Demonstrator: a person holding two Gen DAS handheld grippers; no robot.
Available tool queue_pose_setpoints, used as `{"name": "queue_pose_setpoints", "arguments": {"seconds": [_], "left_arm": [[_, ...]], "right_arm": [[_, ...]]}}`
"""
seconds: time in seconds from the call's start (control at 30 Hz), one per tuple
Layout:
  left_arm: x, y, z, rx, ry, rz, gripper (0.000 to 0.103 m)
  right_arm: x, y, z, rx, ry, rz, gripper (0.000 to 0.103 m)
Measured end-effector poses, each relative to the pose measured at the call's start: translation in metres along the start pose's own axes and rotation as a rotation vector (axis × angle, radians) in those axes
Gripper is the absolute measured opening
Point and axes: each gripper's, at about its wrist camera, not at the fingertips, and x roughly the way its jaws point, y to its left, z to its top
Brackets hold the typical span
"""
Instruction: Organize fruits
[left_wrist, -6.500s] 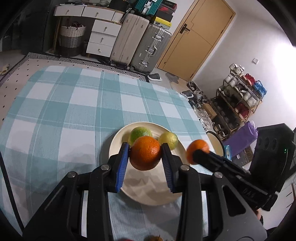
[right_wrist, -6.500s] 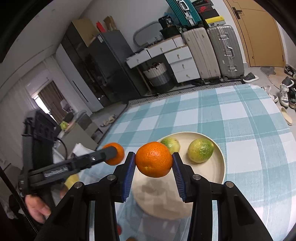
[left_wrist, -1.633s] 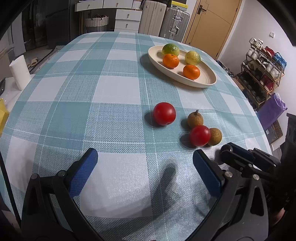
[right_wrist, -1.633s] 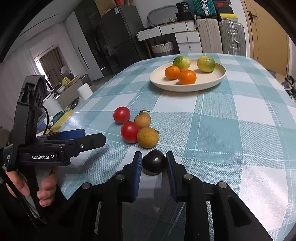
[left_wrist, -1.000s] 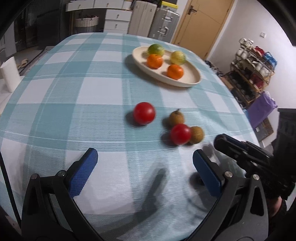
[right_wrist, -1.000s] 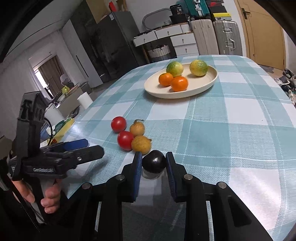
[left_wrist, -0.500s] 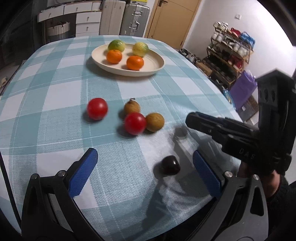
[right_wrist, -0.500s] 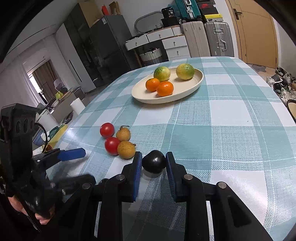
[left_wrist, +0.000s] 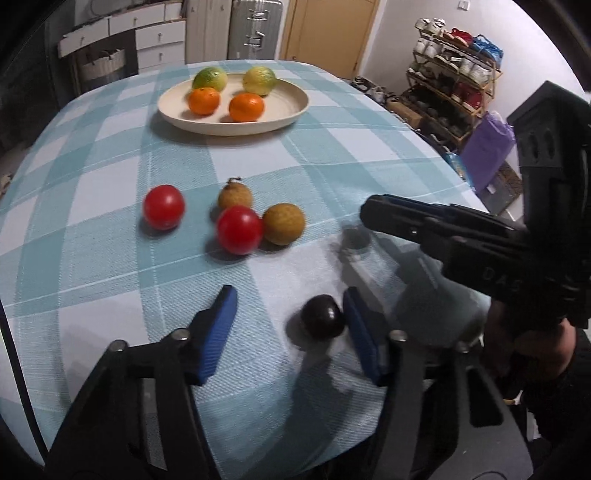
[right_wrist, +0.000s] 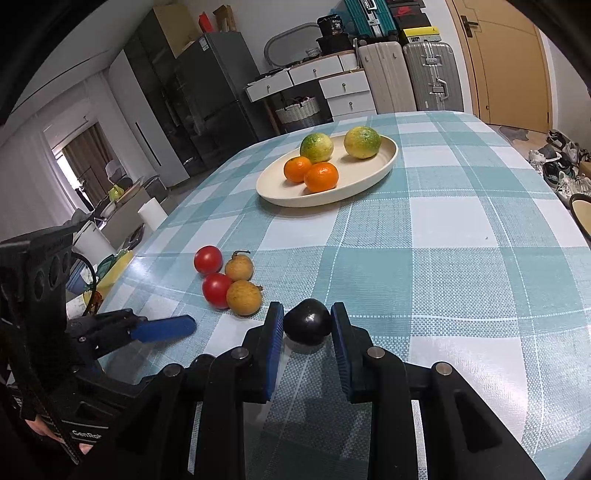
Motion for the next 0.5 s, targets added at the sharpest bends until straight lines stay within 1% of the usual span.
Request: {"name": "queue_pose_setpoints", "arguments": {"seconds": [0.03,0.07,0.13,0.2,0.27,0.5], "left_arm": [[0.000,0.000,0.000,-0.004,0.006,-0.013,0.044],[0.000,0.001,0.000,-0.012,0.012,-0.029,0.036],[-0.001,0.000,0.001,-0.020,0.024,-0.078,0.024],[-0.002,-0.003,0.001,-0.006,0.023,-0.082,0.022],[-0.002,-0.004,0.001,-0.002,0.021,-0.088,0.021],[-0.003,0.009,0.002,-0.054,0.024,-0.147,0.021]], "right_arm": [[0.000,0.000,0.000,0.001,-0.001,0.002,0.027],[0.000,0.000,0.000,0.000,-0.002,0.002,0.027],[-0.001,0.000,-0.001,-0.001,-0.006,0.001,0.027],[0.000,0.000,-0.001,0.000,-0.001,-0.001,0.027],[0.001,-0.001,-0.001,0.001,0.000,-0.003,0.027],[0.001,-0.002,-0.001,0.009,0.002,-0.002,0.027]]}}
